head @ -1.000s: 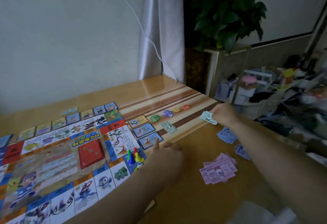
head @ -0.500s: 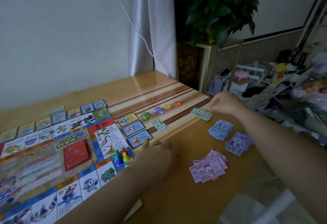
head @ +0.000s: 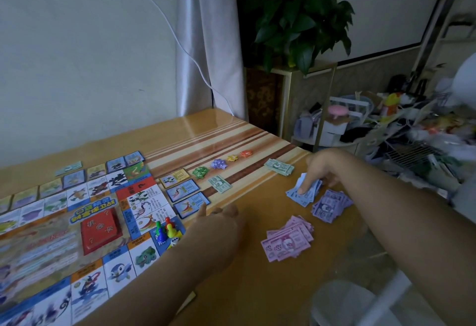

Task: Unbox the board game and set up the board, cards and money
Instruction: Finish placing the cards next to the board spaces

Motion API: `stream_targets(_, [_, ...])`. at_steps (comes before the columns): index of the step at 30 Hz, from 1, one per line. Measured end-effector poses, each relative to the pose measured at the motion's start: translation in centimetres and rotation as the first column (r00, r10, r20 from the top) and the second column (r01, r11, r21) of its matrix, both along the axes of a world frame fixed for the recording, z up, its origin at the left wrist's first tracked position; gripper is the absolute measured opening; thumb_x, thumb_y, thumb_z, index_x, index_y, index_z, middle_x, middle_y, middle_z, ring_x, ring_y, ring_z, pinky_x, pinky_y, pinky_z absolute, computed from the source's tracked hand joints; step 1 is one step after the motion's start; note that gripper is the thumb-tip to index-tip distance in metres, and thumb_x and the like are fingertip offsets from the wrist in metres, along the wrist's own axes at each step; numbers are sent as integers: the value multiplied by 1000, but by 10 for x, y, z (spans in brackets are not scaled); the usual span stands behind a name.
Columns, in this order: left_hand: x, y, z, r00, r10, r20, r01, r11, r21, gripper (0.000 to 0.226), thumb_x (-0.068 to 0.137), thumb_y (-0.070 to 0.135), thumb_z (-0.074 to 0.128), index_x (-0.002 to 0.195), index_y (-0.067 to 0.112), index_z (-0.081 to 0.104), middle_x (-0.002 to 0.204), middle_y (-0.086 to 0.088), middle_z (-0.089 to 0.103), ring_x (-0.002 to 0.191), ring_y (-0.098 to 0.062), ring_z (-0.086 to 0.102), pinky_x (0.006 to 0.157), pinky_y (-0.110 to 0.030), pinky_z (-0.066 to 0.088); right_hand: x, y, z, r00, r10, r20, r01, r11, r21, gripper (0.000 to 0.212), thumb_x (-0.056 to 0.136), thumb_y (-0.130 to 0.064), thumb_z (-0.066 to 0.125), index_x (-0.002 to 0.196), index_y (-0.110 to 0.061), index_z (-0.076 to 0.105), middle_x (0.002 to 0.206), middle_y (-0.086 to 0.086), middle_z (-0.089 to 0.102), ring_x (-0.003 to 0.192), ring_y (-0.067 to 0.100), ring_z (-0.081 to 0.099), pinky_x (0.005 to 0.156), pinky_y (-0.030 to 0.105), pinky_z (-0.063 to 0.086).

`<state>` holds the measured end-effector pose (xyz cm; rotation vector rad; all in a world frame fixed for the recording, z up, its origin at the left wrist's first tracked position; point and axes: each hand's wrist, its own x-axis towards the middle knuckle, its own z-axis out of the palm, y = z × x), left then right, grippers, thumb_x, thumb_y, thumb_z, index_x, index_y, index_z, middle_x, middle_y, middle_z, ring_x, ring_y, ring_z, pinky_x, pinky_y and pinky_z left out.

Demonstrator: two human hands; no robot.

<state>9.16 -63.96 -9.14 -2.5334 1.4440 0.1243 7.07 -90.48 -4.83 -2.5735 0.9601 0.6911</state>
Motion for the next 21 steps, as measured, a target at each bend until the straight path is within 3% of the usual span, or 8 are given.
stream_targets(7, [-1, 0, 0, 1000, 7, 6, -7, 1000, -17, 43, 101, 21, 38, 143, 23, 31, 143, -6, 34, 134, -27, 36, 116, -57, 13, 7, -6, -13, 998, -57, -10, 58, 995, 79, 63, 78, -34, 77, 126, -2, 52, 129, 12, 57, 113, 21, 56, 100, 35, 47])
stream_targets(10, [-1, 1, 0, 1000, 11, 5, -11, 1000, -15, 44, 100, 19, 39, 144, 23, 31, 144, -6, 33, 134, -27, 35, 116, -57, 12, 9, -3, -13, 999, -40, -3, 40, 998, 57, 51, 80, -30, 76, 118, -3, 55, 115, 9, 59, 94, 20, 51, 83, 29, 46])
stream_targets(16, [-3, 1, 2, 1000, 15, -10, -15, 1000, -21, 43, 101, 18, 37, 143, 21, 33, 144, -7, 35, 134, -28, 35, 116, -57, 10, 7, 5, -6, 999, 48, -11, -48, 999, -17, 35, 83, -30, 72, 101, -6, 54, 98, 8, 53, 85, 21, 47, 62, 23, 39])
stream_targets(21, [-5, 1, 8, 1000, 18, -22, -18, 1000, 3, 41, 101, 18, 35, 142, 20, 34, 143, -8, 35, 135, -29, 34, 116, -58, 10, 6, 9, -10, 994, 99, 43, -99, 995, -7, 40, 83, -21, 73, 115, -2, 57, 104, 11, 60, 85, 21, 54, 70, 28, 46])
